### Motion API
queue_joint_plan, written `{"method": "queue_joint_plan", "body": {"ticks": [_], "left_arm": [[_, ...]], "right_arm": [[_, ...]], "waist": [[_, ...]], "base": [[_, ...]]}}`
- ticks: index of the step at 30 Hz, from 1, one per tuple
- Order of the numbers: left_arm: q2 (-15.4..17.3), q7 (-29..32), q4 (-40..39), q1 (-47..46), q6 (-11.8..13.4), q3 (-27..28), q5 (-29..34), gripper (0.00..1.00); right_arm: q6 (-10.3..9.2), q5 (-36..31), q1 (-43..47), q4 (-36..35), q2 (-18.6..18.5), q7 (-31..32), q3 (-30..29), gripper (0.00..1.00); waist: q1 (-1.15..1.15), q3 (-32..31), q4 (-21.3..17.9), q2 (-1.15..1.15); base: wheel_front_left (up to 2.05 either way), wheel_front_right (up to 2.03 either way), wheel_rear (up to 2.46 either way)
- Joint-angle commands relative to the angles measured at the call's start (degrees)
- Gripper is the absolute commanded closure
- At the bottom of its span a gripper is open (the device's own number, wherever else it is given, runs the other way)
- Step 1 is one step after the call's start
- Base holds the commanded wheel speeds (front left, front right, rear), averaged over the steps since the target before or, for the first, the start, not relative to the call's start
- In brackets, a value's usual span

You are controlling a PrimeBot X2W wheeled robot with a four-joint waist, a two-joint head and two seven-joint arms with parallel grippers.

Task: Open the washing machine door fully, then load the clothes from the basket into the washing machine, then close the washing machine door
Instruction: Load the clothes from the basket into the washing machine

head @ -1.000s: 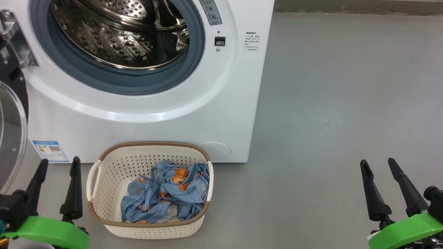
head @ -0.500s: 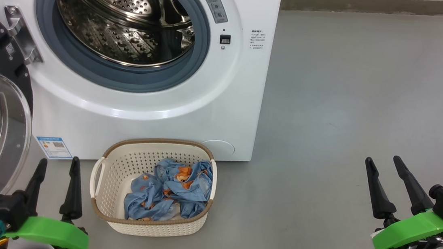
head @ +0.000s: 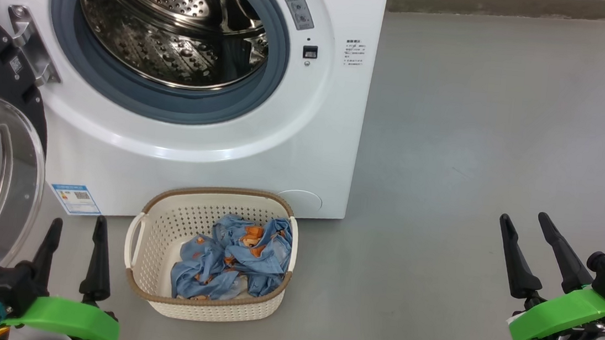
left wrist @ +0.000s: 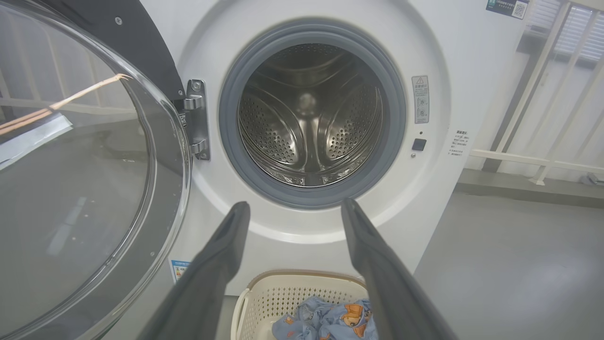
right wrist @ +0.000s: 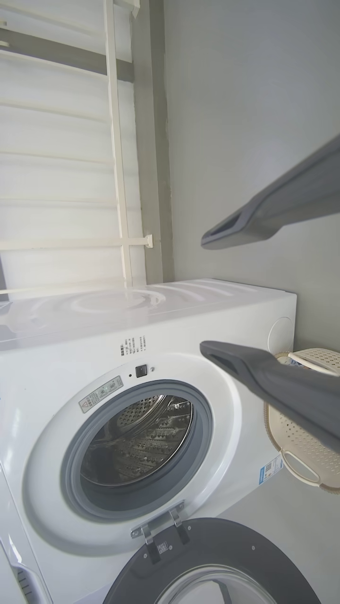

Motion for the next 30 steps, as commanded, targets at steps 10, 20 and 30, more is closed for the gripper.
{"method": "queue_joint_plan", "body": {"ticks": [10,20,30], "left_arm": [[0.86,-0.6,-0.81,-1.76,-0.51,2.75,1.07,0.0],[0.7,-0.6,-0.43,-1.86,-0.74,3.41,1.38,0.0],[0.55,-0.6,-0.02,-2.11,-1.02,3.65,1.57,0.0]], "right_arm": [[0.33,-0.92,-0.75,-1.39,-0.76,-0.7,0.16,0.0],[0.33,-0.87,-0.63,-1.41,-0.63,-0.7,0.09,0.0],[0.33,-0.74,-0.74,-1.3,-0.57,-0.7,0.17,0.0]], "waist": [[0.0,0.09,0.22,0.0],[0.0,0.25,0.45,0.0],[0.0,0.57,0.62,0.0]], "base": [[0.89,-0.94,0.05],[1.56,-1.83,0.27],[0.73,-0.77,0.05]]}}
